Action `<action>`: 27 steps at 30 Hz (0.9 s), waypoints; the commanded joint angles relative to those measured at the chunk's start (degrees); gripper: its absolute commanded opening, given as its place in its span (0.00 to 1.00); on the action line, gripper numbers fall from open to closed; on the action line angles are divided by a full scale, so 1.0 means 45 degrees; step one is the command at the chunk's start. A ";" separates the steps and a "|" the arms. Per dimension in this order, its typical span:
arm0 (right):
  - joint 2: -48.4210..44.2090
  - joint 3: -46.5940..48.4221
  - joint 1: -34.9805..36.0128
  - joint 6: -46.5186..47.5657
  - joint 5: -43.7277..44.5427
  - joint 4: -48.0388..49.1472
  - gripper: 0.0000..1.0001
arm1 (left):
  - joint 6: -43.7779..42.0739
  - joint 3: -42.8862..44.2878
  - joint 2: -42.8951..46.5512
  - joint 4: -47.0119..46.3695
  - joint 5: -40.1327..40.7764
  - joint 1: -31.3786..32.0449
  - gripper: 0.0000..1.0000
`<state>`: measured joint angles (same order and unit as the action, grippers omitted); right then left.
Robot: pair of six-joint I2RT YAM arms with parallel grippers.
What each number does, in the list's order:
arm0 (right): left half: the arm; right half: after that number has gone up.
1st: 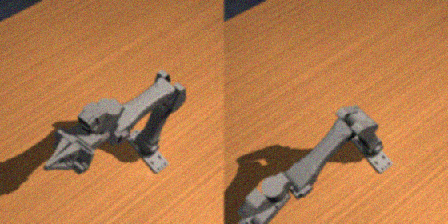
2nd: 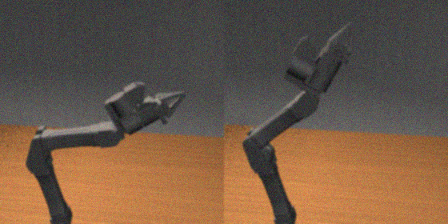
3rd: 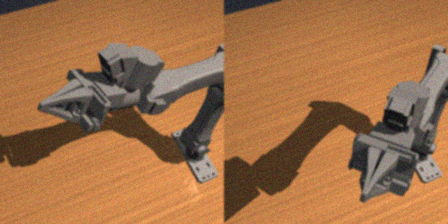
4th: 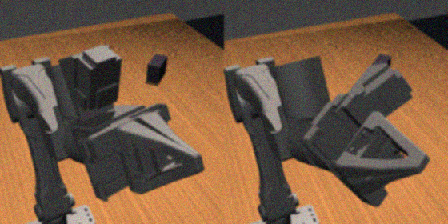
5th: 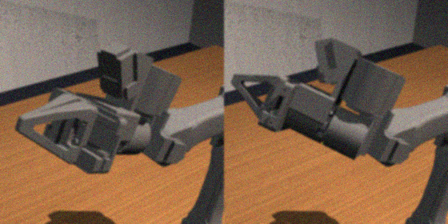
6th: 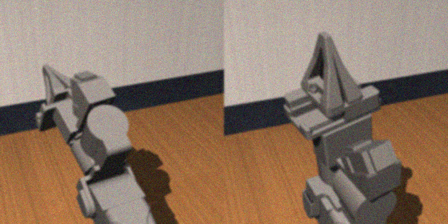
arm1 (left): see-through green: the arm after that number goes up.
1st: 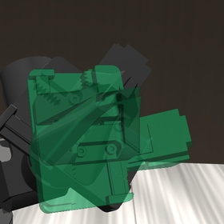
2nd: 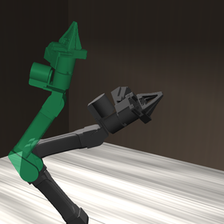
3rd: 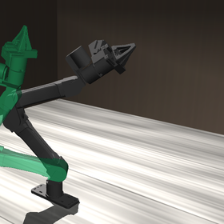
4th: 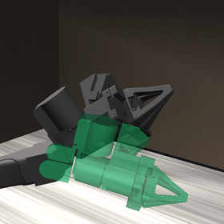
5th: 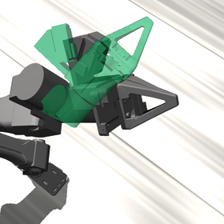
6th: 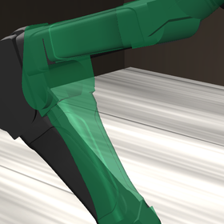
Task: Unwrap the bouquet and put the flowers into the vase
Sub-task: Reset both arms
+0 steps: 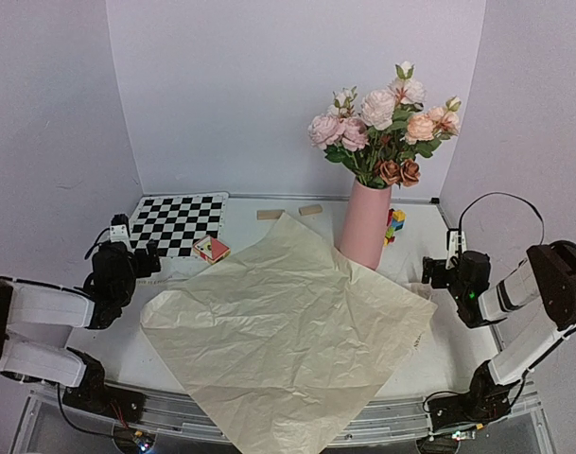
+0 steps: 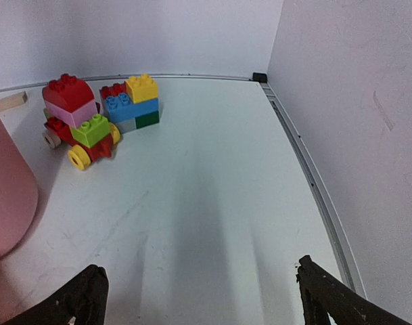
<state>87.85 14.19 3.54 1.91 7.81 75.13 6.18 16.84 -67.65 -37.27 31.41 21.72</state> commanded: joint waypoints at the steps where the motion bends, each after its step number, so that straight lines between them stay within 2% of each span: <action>1: -0.0115 0.0379 -0.0013 -0.0014 -0.0313 0.1894 0.98 | -0.1406 0.0019 -0.3104 -0.4178 0.0691 -0.0295 1.00; 3: -0.0126 0.0368 -0.0011 -0.0013 -0.0304 0.1854 0.98 | -0.2136 0.0214 -0.4246 -0.5193 0.0568 -0.0415 0.99; 5: -0.0137 0.0356 -0.0008 -0.0013 -0.0276 0.1843 0.98 | -0.2614 0.0039 -0.5013 -0.6314 -0.0611 -0.0825 0.94; 7: -0.0133 0.0356 -0.0012 -0.0009 -0.0282 0.1845 0.98 | -0.2425 0.0094 -0.5332 -0.6448 -0.1771 -0.1457 0.89; 10: -0.0141 0.0348 -0.0007 0.0022 -0.0305 0.1845 0.98 | -0.1975 -0.0064 -0.5149 -0.6250 -0.3675 -0.2356 0.89; 14: -0.0148 0.0342 -0.0020 0.0043 -0.0366 0.1849 0.98 | -0.1502 0.0025 -0.5786 -0.6421 -0.4759 -0.3121 0.93; 21: -0.0129 0.0362 -0.0007 0.0041 -0.0386 0.1839 0.98 | -0.1046 -0.0008 -0.6005 -0.6815 -0.4395 -0.3322 1.00; 27: -0.0143 0.0342 -0.0020 0.0057 -0.0358 0.1861 0.98 | -0.1041 0.0037 -0.6044 -0.6815 -0.4381 -0.3322 1.00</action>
<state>87.85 14.52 3.54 1.93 6.44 75.44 0.50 16.45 -94.70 -64.62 12.08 7.01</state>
